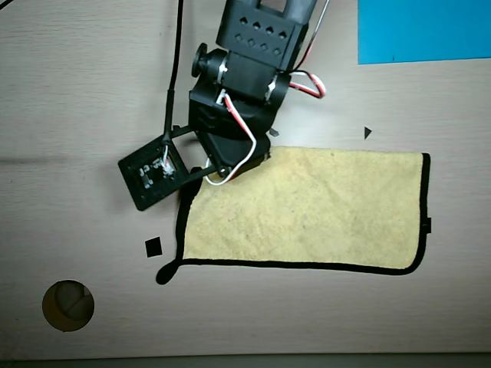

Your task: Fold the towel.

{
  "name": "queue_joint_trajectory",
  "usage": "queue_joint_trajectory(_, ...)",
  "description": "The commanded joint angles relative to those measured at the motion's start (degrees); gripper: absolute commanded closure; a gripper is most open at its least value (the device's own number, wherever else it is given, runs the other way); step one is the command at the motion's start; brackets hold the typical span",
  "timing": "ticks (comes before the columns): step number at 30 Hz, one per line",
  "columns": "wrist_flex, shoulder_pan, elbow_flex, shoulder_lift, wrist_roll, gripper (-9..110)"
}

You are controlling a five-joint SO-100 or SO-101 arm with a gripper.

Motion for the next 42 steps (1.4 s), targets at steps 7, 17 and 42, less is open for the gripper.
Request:
queue_joint_trajectory(7,3.43,-8.79,0.26,11.43,-13.71,101)
queue_joint_trajectory(17,9.14,-23.47,-2.29,16.44,-16.08,101)
queue_joint_trajectory(42,6.06,-43.68,-9.05,3.96,-13.1,101)
